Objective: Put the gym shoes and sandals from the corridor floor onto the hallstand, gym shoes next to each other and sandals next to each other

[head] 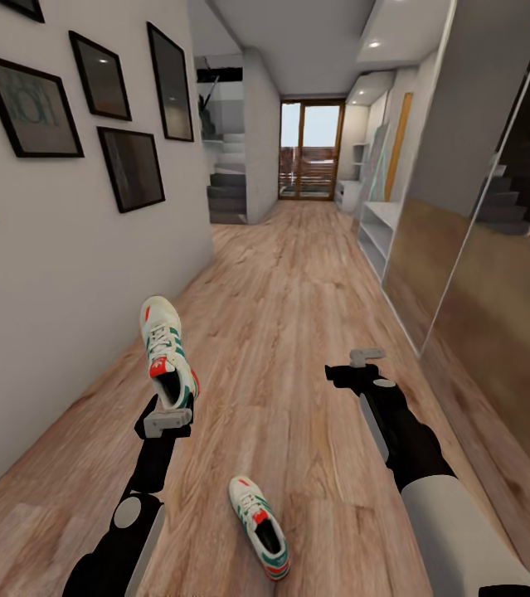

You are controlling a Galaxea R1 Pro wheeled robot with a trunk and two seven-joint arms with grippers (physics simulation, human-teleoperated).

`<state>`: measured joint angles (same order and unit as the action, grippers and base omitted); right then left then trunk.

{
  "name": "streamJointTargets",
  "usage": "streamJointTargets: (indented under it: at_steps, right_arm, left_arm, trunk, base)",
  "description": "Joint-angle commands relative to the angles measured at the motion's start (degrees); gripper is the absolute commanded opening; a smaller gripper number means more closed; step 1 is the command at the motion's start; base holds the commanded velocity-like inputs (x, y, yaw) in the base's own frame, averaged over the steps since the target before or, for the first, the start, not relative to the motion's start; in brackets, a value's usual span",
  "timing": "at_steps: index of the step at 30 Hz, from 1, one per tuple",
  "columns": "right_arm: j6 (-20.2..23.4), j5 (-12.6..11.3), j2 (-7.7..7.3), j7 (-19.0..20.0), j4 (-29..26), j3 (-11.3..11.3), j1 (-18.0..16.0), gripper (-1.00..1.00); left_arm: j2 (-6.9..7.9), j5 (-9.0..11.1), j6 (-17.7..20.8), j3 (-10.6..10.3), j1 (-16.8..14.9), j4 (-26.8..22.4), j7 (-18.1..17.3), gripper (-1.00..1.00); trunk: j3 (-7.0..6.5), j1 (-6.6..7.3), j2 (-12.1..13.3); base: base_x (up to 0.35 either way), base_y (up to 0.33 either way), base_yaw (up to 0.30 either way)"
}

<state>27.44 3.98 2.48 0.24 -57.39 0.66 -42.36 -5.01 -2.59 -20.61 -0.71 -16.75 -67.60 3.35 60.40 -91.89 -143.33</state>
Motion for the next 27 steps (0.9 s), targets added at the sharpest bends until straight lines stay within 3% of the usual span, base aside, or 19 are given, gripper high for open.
streamJointTargets:
  at_steps: [1,13,27]
  right_arm:
    - [0.3,0.4,-0.02,0.0,-0.1,0.0,0.0,1.00]
    - [0.3,0.4,-0.02,0.0,-0.1,0.0,0.0,1.00]
    - [0.3,0.4,-0.02,0.0,-0.1,0.0,0.0,1.00]
  left_arm:
    - [0.00,-0.3,-0.1,-0.1,0.0,0.0,0.4,-1.00]
    - [0.00,-0.3,-0.1,-0.1,0.0,0.0,0.4,-1.00]
    - [0.00,-0.3,-0.1,-0.1,0.0,0.0,0.4,-1.00]
  trunk:
    - [0.05,0.01,0.0]
    - [0.05,0.01,0.0]
    - [0.05,0.01,0.0]
  base:
    - [0.023,-0.279,0.295]
    - [0.006,-0.253,0.296]
    - [0.000,-0.018,0.296]
